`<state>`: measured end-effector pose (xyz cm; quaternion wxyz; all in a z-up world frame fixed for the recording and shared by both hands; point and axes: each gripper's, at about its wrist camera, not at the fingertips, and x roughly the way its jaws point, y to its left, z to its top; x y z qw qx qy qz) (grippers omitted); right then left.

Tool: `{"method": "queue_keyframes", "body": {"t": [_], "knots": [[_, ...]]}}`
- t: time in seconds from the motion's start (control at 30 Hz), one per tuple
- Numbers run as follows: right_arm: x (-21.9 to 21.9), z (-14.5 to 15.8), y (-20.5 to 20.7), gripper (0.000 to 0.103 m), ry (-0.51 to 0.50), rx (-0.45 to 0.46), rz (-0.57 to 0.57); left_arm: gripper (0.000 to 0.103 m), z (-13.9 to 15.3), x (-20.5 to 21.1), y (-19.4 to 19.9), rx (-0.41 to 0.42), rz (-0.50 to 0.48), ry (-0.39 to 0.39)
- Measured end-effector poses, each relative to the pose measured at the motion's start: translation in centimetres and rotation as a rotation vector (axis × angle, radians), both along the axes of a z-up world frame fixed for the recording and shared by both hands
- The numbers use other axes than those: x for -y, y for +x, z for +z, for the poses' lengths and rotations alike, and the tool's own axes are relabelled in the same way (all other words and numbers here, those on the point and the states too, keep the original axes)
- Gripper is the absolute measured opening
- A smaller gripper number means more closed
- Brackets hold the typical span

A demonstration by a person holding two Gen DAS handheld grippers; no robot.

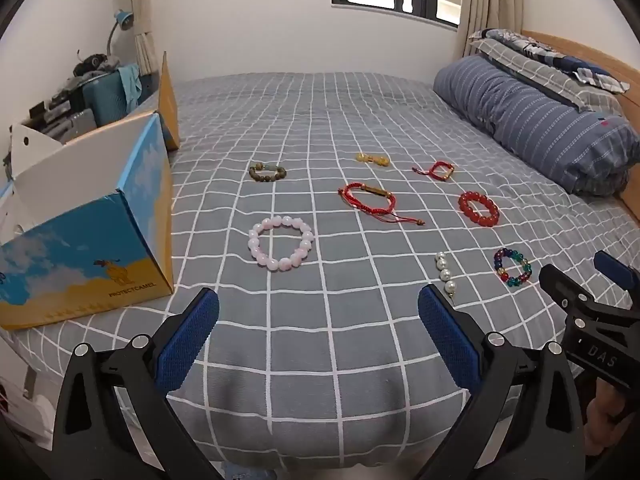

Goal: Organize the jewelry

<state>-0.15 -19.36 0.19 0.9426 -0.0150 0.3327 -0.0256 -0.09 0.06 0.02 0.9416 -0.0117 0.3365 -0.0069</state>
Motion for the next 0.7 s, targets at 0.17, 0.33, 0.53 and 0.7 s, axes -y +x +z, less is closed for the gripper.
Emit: {"method": "queue_keyframes", "body": {"t": [0.17,0.33,0.53,0.7], "knots": [[0.0,0.0,-0.1,0.096,-0.006,0.001,-0.001,0.097,0.1,-0.6,0.8,-0.034,-0.018,-0.002],[0.2,0.5,-0.3,0.096,-0.002,0.008,-0.004,0.097,-0.2,0.5,0.2,-0.026,-0.007,0.021],[0.3,0.8,-0.3,0.096,-0.002,0.008,-0.002,0.097,-0.3,0.6,0.3,-0.029,-0.013,0.006],[0.1,0.4,-0.3,0.096,0.000,0.011,-0.008,0.097,-0.2,0.5,0.2,-0.025,-0.009,0.006]]}}
